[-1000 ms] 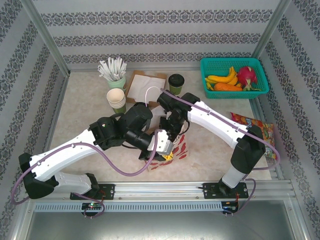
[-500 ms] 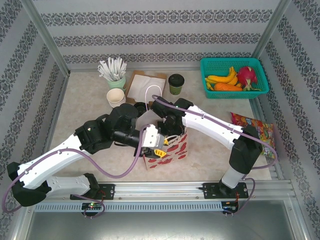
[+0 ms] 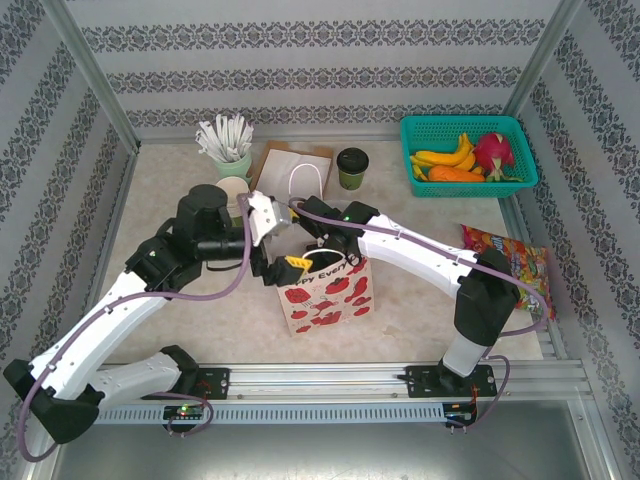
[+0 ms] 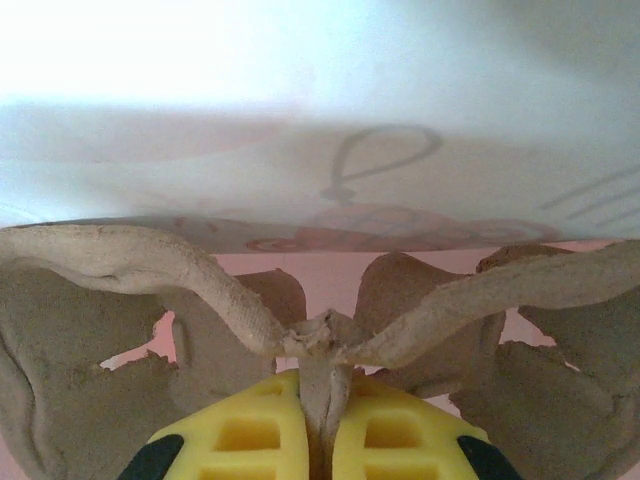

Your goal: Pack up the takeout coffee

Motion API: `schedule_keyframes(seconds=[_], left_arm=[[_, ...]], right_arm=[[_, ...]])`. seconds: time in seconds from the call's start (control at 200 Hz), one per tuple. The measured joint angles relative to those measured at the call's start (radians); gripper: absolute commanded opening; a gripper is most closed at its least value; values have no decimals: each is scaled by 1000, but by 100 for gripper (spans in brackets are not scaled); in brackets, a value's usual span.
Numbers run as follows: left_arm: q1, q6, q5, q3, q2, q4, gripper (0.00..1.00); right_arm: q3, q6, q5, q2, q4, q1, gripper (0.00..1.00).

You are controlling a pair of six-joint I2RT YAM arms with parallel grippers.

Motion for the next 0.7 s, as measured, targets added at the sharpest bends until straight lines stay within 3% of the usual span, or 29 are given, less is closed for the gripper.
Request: schedule_keyframes(seconds=[0.225,0.485,0.699], left_arm=[[58,-69,-34,-70,-83,47,100],[174,-215,-262,-117,-91,174,100],[191,-188,-240,-178,-116,181,100]], right_arm=[[-12,-61,3,0,34,0,0],[-71,-102,-2,-29,89,0,0],[-98,-128,-8,-68,122,0,0]])
